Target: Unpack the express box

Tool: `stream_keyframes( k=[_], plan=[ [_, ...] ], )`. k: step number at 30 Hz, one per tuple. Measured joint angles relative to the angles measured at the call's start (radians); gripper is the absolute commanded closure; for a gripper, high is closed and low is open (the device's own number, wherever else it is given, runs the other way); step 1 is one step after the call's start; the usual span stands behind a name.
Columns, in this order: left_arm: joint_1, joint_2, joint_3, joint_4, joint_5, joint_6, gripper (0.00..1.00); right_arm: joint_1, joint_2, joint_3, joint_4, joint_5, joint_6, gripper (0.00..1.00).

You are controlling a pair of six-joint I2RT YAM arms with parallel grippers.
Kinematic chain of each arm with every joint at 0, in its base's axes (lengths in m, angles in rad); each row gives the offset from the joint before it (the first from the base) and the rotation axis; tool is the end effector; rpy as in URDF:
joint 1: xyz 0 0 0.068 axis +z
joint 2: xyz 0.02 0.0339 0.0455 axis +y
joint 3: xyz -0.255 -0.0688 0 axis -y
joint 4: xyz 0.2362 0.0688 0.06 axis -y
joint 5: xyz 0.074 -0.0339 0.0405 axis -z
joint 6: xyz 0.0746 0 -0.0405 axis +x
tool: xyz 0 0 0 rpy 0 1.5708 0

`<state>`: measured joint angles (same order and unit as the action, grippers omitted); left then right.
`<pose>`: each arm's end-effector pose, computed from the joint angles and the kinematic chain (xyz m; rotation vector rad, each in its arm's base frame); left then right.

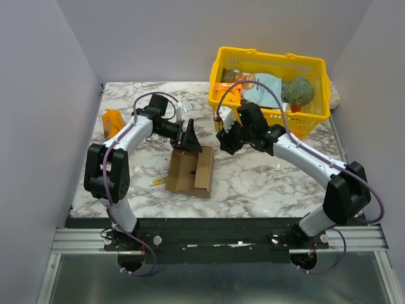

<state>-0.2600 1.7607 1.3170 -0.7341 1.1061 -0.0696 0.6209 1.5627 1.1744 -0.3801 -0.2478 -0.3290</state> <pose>0.3195 -0.1540 0.2175 0.5428 2.4566 -1.6021 0.2858 0.2269 0.2329 -1.1837 2.0308 0.4340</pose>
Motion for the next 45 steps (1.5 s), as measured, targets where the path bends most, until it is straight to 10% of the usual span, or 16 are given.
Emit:
stream_keyframes(
  k=[12, 22, 45],
  plan=[
    [-0.007, -0.031, 0.018, -0.024, -0.228, -0.007, 0.05, 0.034, 0.108, 0.213, -0.030, -0.154, 0.041, 0.57],
    [0.148, -0.073, -0.105, -0.023, -0.217, -0.010, 0.52, 0.177, 0.212, 0.271, -0.036, -0.245, 0.053, 0.68],
    [0.128, 0.165, -0.129, -0.040, -0.234, -0.019, 0.52, 0.294, 0.323, 0.174, -0.006, -0.053, 0.129, 0.73]
  ],
)
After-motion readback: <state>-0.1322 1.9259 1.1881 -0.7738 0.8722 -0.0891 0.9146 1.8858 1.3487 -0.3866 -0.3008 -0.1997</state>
